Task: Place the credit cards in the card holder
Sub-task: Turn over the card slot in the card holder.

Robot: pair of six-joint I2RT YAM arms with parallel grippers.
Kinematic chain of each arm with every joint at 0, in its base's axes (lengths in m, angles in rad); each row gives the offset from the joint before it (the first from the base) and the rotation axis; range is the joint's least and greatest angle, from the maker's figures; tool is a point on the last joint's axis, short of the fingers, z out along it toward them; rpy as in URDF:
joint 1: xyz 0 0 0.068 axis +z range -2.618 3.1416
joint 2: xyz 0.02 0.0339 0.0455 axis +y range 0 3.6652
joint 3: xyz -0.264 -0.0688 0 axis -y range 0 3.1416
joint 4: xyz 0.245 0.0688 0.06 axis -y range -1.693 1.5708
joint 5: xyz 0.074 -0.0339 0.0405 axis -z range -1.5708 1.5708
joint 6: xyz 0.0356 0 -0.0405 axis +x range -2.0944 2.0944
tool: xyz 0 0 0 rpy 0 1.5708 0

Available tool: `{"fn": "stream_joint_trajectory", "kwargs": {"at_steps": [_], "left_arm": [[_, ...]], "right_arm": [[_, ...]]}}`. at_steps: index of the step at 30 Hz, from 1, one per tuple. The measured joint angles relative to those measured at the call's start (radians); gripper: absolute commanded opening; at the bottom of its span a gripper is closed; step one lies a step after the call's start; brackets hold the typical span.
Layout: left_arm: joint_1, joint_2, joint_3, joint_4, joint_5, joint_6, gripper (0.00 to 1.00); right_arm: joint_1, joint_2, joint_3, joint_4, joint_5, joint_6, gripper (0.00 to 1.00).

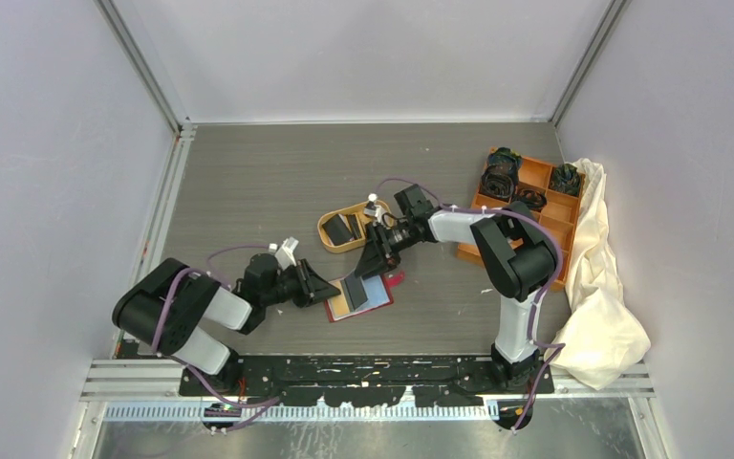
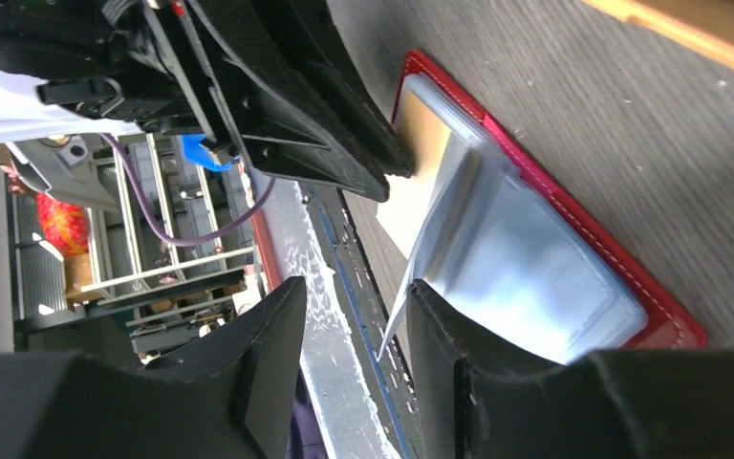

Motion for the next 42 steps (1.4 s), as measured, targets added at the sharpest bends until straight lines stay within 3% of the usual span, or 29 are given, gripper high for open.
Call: {"fn": "stream_joint_trajectory", "kwargs": {"at_steps": [14, 24, 28, 33, 36, 39, 40, 41, 42], "left_arm": [[0.000, 0.081, 0.007, 0.111, 0.024, -0.046, 0.28], [0.000, 0.014, -0.001, 0.051, -0.011, -0.044, 0.32], [0.000, -0.132, -0.012, -0.097, -0.058, -0.023, 0.33], [0.000, -0.476, 0.000, -0.442, -0.144, 0.057, 0.37], [0.000, -0.704, 0.020, -0.656, -0.207, 0.111, 0.50], [0.000, -0.913, 0.027, -0.799, -0.258, 0.154, 0.64], [0.000, -0.981, 0.027, -0.846, -0.277, 0.164, 0.69], [0.000, -1.043, 0.027, -0.882, -0.292, 0.172, 0.73], [0.000, -1.080, 0.027, -0.898, -0.300, 0.179, 0.76]], "right_arm": [[0.086, 0.036, -0.005, 0.075, -0.058, 0.064, 0.54], [0.143, 0.066, 0.055, -0.032, -0.039, -0.043, 0.55], [0.147, 0.066, 0.087, -0.111, -0.010, -0.127, 0.54], [0.148, 0.065, 0.146, -0.265, 0.058, -0.283, 0.54], [0.148, 0.051, 0.205, -0.386, 0.131, -0.415, 0.56], [0.148, -0.007, 0.253, -0.481, 0.245, -0.538, 0.69], [0.148, -0.041, 0.263, -0.499, 0.296, -0.575, 0.79], [0.147, -0.080, 0.271, -0.512, 0.349, -0.606, 0.96], [0.146, -0.111, 0.277, -0.518, 0.387, -0.628, 0.99]]}}
